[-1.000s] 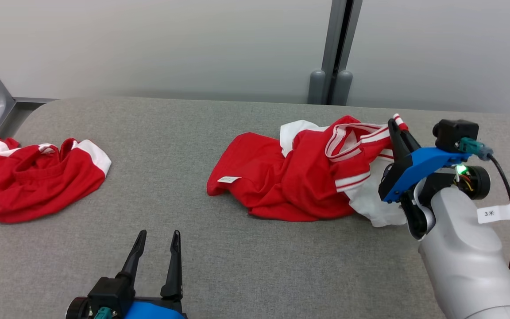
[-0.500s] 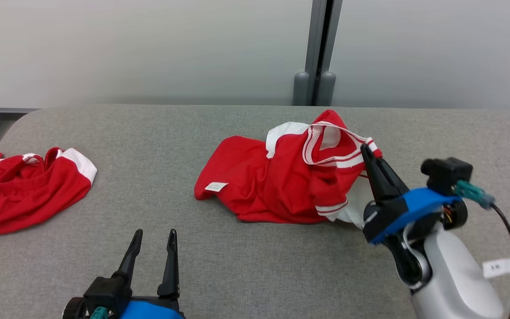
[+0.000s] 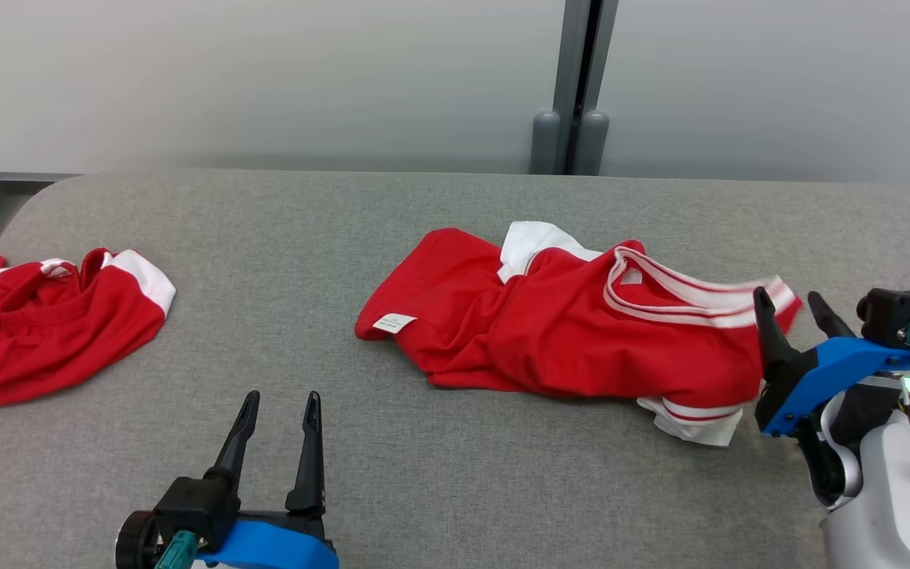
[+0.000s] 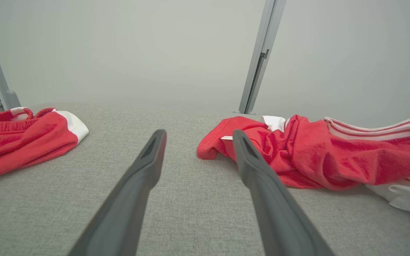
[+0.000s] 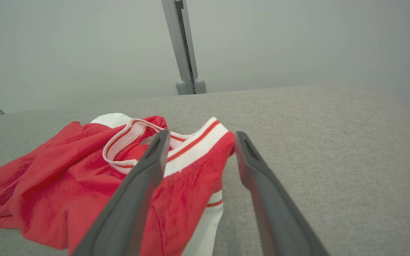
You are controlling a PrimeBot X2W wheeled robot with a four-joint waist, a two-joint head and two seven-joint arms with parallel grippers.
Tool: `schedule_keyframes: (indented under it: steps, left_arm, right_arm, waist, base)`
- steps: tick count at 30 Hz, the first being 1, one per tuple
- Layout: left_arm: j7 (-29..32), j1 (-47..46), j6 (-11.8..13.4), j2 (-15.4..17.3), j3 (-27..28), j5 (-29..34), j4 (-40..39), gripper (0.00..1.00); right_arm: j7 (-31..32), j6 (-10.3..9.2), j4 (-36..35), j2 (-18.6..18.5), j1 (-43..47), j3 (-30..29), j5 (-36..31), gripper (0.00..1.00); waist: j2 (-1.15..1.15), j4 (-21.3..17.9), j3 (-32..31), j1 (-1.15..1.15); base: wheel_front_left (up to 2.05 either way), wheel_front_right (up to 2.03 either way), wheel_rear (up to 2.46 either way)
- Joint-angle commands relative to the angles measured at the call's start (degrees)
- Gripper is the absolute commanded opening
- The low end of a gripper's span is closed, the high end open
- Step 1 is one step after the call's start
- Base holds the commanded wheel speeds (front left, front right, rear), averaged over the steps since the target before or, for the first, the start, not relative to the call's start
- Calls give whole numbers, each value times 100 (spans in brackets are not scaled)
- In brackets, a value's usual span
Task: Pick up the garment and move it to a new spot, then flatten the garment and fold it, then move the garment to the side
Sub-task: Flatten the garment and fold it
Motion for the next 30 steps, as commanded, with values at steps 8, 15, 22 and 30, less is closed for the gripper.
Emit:
schedule_keyframes:
  steps: [8,15,22,30]
  left_arm:
    - [-26,16,12,-34,19,-20,4,100]
    - [-27,59,17,-6,106,-6,-58,100]
    - [-27,23,-19,-3,98,26,-59,100]
    - [-27,-12,-40,19,52,48,-21,100]
  right_arm:
    - [213,3,-353,-17,445,-215,-713,100]
    - [691,2,-1409,-19,1614,142,-83,100]
    - [816,3,-1147,-19,1748,186,380,100]
    - [632,3,-99,-18,1100,213,615,100]
  waist:
    - [0,75,-19,0]
    - [0,-24,-75,0]
    - [0,-53,-60,0]
    - [0,91,-26,0]
  base:
    - [0,0,0]
    - [0,0,0]
    - [0,0,0]
    - [0,0,0]
